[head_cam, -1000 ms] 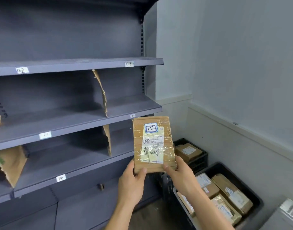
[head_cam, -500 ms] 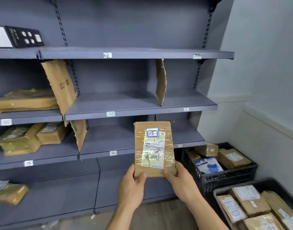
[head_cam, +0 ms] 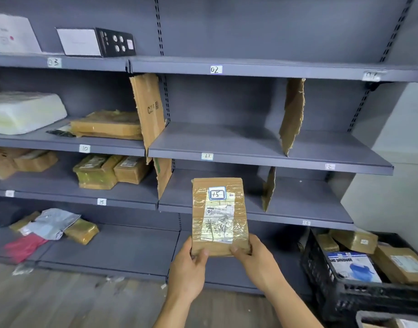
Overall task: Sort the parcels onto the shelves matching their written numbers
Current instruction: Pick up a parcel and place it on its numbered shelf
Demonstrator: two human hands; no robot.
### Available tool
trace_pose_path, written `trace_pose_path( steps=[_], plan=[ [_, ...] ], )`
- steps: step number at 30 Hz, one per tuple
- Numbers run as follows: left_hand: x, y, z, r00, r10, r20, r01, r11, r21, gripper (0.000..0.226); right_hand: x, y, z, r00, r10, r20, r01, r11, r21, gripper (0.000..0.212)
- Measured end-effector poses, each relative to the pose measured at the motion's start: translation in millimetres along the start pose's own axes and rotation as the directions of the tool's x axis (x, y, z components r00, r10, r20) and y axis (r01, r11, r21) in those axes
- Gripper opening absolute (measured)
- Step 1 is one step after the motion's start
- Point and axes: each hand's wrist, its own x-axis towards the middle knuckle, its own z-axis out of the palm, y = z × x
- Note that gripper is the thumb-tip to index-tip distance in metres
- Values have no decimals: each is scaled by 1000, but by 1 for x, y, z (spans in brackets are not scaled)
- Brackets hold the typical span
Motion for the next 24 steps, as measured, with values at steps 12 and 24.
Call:
trace_pose_path(
  steps=[12, 24],
  plan=[
    [19, -4, -17, 973, -119, -200, 113, 993, -40, 31, 54, -23, 25, 963, -107, 249, 119, 992, -35, 35],
    [37, -39, -69, 926, -204, -317, 187, 979, -84, 29, 75, -50, 94, 919, -130, 373, 143, 990, -10, 36]
  ],
)
